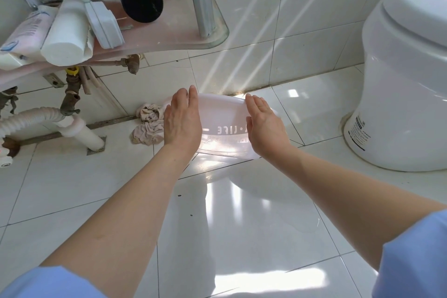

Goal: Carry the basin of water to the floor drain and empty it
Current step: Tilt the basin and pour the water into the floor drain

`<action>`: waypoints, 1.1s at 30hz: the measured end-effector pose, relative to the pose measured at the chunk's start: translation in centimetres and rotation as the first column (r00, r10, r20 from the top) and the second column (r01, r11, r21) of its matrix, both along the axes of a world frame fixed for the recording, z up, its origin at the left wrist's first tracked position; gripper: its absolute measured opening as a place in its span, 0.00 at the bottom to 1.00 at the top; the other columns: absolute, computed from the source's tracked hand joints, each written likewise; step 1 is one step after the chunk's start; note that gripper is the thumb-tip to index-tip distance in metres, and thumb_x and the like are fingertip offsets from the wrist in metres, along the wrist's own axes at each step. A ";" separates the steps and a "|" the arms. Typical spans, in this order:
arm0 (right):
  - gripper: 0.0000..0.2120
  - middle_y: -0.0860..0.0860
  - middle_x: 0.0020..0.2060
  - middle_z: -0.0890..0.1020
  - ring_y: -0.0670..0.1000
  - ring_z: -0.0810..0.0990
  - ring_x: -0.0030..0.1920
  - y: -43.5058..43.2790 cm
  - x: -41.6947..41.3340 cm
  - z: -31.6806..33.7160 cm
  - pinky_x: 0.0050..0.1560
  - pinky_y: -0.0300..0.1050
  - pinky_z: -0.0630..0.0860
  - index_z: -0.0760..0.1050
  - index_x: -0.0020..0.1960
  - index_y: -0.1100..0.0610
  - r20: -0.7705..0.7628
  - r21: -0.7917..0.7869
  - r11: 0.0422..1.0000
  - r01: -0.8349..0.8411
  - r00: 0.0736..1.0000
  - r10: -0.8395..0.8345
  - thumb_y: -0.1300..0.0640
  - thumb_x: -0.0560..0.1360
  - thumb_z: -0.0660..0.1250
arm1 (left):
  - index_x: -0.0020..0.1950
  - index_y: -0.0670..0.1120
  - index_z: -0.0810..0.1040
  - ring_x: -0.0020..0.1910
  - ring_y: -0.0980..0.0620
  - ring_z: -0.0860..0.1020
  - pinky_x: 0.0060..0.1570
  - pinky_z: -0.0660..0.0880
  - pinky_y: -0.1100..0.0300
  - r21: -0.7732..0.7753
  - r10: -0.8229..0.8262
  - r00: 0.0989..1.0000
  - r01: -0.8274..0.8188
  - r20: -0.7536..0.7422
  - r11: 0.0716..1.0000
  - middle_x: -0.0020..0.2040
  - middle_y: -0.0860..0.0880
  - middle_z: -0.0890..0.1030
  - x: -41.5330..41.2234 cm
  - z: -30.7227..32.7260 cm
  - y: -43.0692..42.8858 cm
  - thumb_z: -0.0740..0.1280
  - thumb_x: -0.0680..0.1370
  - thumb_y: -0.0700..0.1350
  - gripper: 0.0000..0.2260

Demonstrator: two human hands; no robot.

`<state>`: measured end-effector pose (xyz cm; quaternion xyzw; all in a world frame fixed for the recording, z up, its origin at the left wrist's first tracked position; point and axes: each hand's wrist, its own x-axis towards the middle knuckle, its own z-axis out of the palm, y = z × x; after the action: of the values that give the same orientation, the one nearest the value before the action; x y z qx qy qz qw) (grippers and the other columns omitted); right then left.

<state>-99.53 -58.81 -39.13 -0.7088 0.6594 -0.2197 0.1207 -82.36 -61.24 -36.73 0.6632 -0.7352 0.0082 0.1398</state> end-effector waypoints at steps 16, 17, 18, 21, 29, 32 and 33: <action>0.20 0.52 0.66 0.71 0.55 0.71 0.64 -1.1 -0.3 0.4 0.52 0.43 0.67 0.61 0.70 0.59 0.011 -0.061 0.997 0.052 0.999 -0.052 0.64 0.78 0.53 | 0.76 0.40 0.49 0.70 0.43 0.60 0.67 0.64 0.46 0.025 -0.011 0.999 0.010 0.035 1.000 0.70 0.42 0.61 -0.5 -0.3 -1.1 0.57 0.76 0.33 0.30; 0.19 0.53 0.65 0.72 0.56 0.71 0.63 -1.2 -0.3 0.5 0.50 0.44 0.67 0.62 0.69 0.59 0.014 -0.070 0.996 0.056 0.998 -0.055 0.64 0.78 0.53 | 0.76 0.40 0.48 0.70 0.43 0.60 0.67 0.64 0.46 0.026 -0.008 0.999 0.007 0.036 1.000 0.70 0.42 0.61 -0.5 -0.3 -1.2 0.57 0.76 0.34 0.30; 0.19 0.53 0.64 0.73 0.56 0.72 0.61 -1.3 -0.4 0.5 0.48 0.44 0.67 0.63 0.68 0.59 0.012 -0.079 0.995 0.056 0.998 -0.055 0.64 0.78 0.53 | 0.76 0.41 0.48 0.70 0.43 0.59 0.67 0.64 0.46 0.026 -0.005 0.999 0.004 0.037 1.000 0.70 0.42 0.61 -0.6 -0.3 -1.3 0.57 0.76 0.34 0.30; 0.18 0.54 0.62 0.74 0.58 0.73 0.58 -1.7 -0.6 0.5 0.43 0.44 0.65 0.64 0.68 0.60 0.004 -0.090 0.995 0.050 0.999 -0.050 0.64 0.78 0.53 | 0.76 0.41 0.47 0.70 0.43 0.59 0.66 0.64 0.46 0.034 -0.007 0.999 0.006 0.035 0.999 0.70 0.42 0.60 -0.7 -0.4 -1.4 0.57 0.76 0.34 0.31; 0.25 0.59 0.70 0.65 0.59 0.66 0.67 -1.8 -0.7 0.5 0.56 0.49 0.69 0.54 0.74 0.54 -0.014 -0.025 1.000 0.014 1.000 -0.015 0.51 0.80 0.55 | 0.76 0.47 0.48 0.72 0.41 0.55 0.66 0.64 0.41 0.074 -0.061 0.998 0.061 0.001 0.995 0.70 0.40 0.58 -1.1 0.1 -1.4 0.55 0.80 0.50 0.28; 0.27 0.57 0.69 0.66 0.58 0.67 0.67 -2.2 -0.5 0.9 0.55 0.50 0.70 0.56 0.73 0.54 0.031 0.005 0.999 0.039 0.999 -0.040 0.44 0.78 0.54 | 0.76 0.48 0.50 0.72 0.41 0.54 0.66 0.63 0.38 0.095 -0.050 0.997 0.055 -0.052 0.994 0.71 0.41 0.57 -1.3 0.2 -1.6 0.54 0.78 0.59 0.31; 0.27 0.57 0.69 0.66 0.57 0.67 0.67 -2.2 -0.4 1.1 0.55 0.49 0.69 0.56 0.73 0.54 0.043 0.015 0.999 0.044 0.998 -0.045 0.42 0.78 0.53 | 0.76 0.47 0.50 0.73 0.41 0.54 0.66 0.63 0.38 0.094 -0.049 0.997 0.054 -0.055 0.994 0.71 0.41 0.57 -1.3 0.2 -1.6 0.55 0.78 0.60 0.32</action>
<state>-99.95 -61.02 -38.07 -0.6882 0.6737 -0.2331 0.1350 -83.62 -62.84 -36.51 0.6501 -0.7476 -0.0477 0.1274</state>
